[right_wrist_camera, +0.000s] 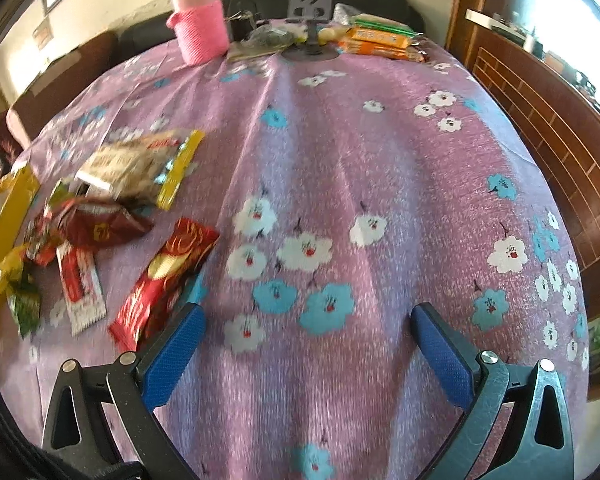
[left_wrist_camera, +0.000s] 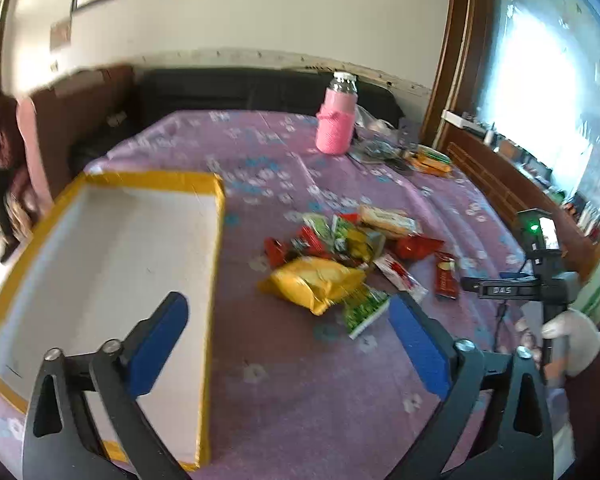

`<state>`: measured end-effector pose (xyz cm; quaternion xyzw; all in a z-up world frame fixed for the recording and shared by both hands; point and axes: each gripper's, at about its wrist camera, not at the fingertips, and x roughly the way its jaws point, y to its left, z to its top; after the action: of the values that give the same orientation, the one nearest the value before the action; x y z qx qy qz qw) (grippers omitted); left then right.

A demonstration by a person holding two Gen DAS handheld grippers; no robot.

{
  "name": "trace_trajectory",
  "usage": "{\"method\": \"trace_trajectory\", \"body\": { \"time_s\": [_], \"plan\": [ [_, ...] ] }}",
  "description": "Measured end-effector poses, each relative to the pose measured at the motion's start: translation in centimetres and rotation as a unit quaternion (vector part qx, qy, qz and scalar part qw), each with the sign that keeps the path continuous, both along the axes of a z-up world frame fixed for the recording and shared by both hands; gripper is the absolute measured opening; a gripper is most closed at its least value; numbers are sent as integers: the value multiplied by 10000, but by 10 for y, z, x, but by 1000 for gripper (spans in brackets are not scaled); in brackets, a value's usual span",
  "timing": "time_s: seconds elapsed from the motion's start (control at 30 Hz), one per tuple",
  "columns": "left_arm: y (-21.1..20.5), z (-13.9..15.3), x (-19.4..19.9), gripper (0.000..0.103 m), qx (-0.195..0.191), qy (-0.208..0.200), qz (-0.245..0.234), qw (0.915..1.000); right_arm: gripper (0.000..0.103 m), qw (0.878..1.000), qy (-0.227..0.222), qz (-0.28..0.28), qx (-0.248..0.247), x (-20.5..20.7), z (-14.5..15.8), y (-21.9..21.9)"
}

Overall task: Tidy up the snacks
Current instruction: 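Grasp the yellow cracker packet with the left tool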

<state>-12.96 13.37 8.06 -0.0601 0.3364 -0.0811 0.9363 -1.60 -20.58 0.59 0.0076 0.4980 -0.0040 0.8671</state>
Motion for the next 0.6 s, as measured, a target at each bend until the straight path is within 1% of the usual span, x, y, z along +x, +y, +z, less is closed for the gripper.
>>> {"method": "trace_trajectory", "body": {
  "time_s": [0.07,0.2,0.23,0.27,0.4,0.5,0.6],
  "plan": [
    [1,-2,2,94,-211,144,-63,9997,103,10000,6,89,-3,-2,0,0],
    [-2,1,9,94,-651,331,-306,9969,103,9997,-189,147,2,-10,-1,-1],
    [-3,1,13,94,-739,430,-368,9957,103,9997,-210,147,9,-11,-1,-2],
    [-6,-2,20,94,-844,611,-429,9936,103,9997,-206,142,12,-11,0,-2],
    [-8,-17,51,94,-1210,1158,-422,9850,103,9997,-229,120,13,-11,0,-1],
    [-17,-22,70,94,-1094,1324,-409,9843,103,9996,-245,117,19,-13,0,-2],
    [-26,-31,89,94,-906,1593,-300,9826,103,9996,-246,116,20,-14,1,-2]
  ]
}}
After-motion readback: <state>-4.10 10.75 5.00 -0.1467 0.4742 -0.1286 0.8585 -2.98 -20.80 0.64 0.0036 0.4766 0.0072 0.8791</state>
